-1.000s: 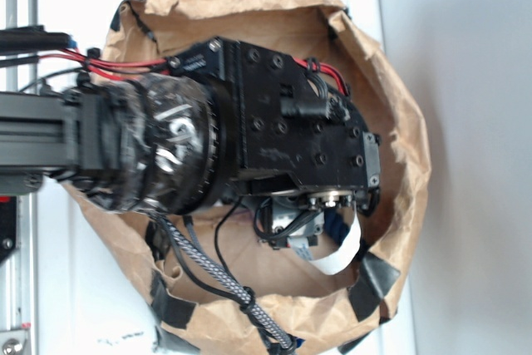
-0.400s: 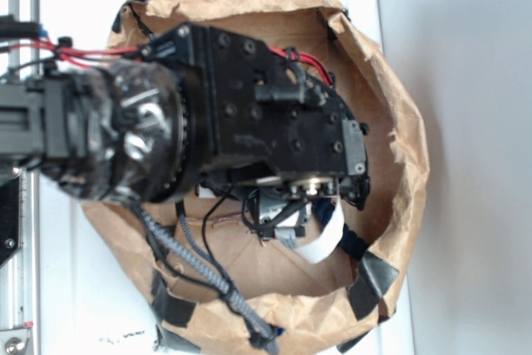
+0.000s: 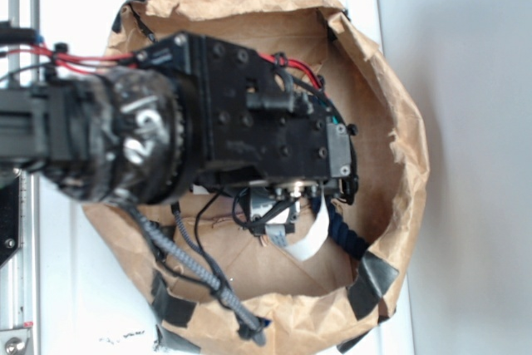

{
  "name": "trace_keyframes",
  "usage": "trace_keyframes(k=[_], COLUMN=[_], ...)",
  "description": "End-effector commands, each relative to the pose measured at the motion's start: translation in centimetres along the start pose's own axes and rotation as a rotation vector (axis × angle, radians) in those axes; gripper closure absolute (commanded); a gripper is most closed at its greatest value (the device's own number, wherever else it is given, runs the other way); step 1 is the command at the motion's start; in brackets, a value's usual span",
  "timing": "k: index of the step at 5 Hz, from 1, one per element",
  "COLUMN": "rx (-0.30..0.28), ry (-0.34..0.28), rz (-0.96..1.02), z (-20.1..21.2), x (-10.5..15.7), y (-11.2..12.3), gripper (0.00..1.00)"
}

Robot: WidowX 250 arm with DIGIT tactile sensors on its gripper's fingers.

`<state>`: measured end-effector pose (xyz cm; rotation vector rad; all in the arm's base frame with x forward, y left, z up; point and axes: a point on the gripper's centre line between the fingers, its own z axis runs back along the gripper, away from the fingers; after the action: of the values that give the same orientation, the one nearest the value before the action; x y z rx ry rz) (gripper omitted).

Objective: Grab the shell.

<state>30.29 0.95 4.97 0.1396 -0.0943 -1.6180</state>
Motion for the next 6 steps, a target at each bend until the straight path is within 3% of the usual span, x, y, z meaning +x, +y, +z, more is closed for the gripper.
trace_keyframes(k=[1, 2, 3, 4, 6], rx=[0.040, 0.022, 0.031, 0.035, 0.048], ry=[0.029, 0.030, 0.032, 0.034, 0.011], rz=[-0.039, -0.041, -0.024, -0.018, 0.022], z=[-0.1, -0.6, -0.3, -0.4, 0.9], x=[2.0, 2.1, 2.1, 2.0, 1.1], y=[-3.6, -3.1, -4.6, -4.0, -1.3], gripper=[0.00, 0.00, 0.94, 1.00, 1.00])
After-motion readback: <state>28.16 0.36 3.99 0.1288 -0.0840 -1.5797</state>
